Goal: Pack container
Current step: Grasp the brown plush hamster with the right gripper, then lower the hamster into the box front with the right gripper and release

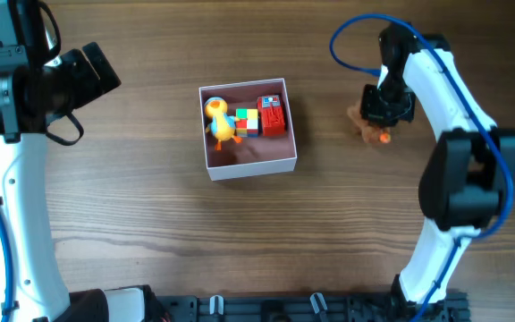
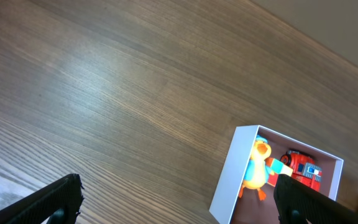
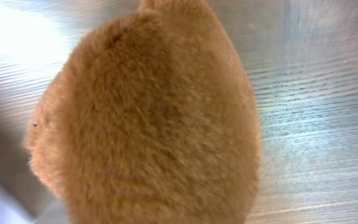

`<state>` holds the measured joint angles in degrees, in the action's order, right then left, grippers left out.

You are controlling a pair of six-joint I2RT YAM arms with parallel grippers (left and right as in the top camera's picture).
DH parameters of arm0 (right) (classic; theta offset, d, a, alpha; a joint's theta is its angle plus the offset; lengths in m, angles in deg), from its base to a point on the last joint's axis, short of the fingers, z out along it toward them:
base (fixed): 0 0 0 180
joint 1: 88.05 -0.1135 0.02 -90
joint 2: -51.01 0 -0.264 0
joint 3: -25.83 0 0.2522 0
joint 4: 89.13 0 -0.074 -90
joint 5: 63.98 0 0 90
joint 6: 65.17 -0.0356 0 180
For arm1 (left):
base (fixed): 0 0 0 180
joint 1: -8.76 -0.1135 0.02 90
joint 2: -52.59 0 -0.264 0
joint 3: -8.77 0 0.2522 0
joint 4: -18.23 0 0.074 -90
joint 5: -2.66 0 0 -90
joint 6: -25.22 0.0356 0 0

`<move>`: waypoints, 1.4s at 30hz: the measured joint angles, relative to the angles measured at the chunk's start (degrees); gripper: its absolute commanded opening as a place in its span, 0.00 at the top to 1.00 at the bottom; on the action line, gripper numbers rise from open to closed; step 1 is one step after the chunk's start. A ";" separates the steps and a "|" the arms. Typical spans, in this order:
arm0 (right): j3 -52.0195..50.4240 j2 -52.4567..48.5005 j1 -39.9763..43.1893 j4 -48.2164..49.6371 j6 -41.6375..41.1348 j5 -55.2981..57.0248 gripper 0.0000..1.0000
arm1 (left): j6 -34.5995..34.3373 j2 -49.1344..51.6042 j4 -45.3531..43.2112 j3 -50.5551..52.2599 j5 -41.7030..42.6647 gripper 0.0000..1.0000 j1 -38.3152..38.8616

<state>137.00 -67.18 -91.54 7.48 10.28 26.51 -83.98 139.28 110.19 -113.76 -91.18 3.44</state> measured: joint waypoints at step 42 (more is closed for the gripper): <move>0.46 1.62 -31.89 4.26 36.24 -8.66 0.15 | 0.00 0.04 -0.22 0.00 0.00 0.00 0.00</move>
<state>137.46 -65.56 -123.43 11.75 46.52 17.85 -83.98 139.33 109.97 -113.76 -91.18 3.44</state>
